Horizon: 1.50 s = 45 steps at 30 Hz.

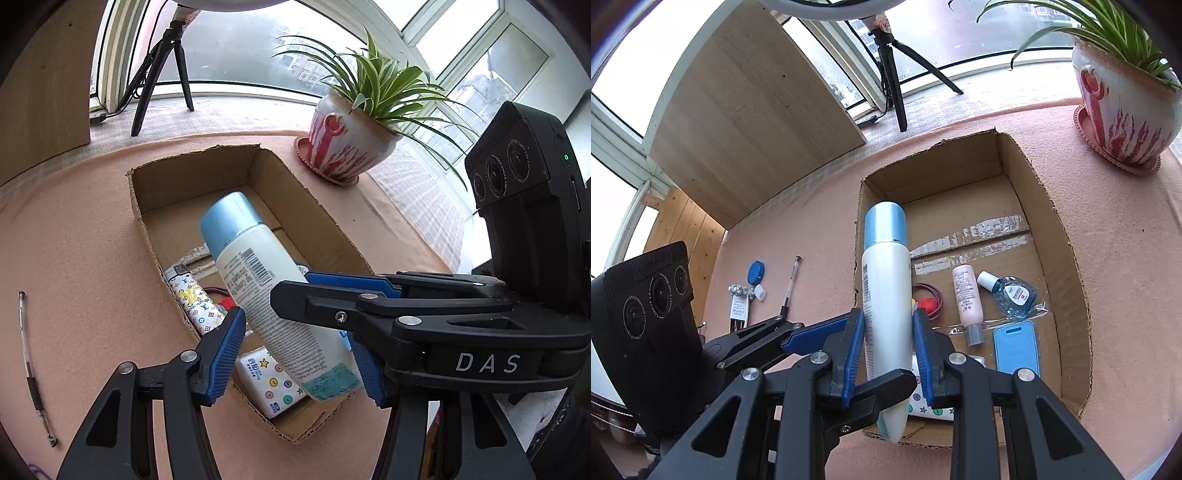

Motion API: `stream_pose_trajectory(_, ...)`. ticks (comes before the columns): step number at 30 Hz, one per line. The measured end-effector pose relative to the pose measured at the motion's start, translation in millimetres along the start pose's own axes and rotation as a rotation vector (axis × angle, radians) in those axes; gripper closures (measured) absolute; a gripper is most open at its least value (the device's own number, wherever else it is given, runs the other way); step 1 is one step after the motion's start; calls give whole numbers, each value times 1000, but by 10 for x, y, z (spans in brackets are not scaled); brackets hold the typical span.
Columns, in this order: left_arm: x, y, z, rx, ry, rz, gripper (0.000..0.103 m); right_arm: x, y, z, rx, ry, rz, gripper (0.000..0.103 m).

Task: Organize objects
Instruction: 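Carry the lotion bottle into the box and release it, then grasp the pen with the right gripper while the left grasps the dark cable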

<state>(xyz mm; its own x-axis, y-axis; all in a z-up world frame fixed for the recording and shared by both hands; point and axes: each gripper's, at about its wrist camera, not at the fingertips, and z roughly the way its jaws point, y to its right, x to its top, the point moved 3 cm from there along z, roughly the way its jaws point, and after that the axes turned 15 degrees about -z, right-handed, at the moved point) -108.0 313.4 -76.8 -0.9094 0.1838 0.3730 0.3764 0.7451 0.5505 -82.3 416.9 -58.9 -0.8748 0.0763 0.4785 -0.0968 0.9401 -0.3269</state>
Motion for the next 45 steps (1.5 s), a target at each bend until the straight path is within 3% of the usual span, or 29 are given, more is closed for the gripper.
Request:
stream_pose_trajectory(4, -15, -115, -32, 65, -8, -18, 39, 10, 4, -50, -71, 26, -9, 51)
stream_pose_trajectory(5, -14, -161, -46, 74, -9, -24, 39, 15, 1, -70, -89, 34, -11, 50)
stream_pose_trajectory(12, -95, -446, -347, 159, 17, -62, 25, 27, -61, -98, -107, 41, -2, 50)
stream_pose_trajectory(22, -385, -1322, -914, 325, 19, -174, 23, 35, -486, 2, -108, 33, -86, 50)
stream_pose_trajectory(33, -772, -2193, -1515, 455, 48, -284, 23, 6, -1077, 458, -23, -48, -180, 50)
stream_pose_trajectory(36, -875, -2372, -1547, 474, 20, -302, 24, 5, -1253, 634, -10, -82, -212, 50)
stream_pose_trajectory(45, -1013, -2661, -1517, 471, -51, -344, 48, 73, -1685, 1214, -17, -189, -298, 50)
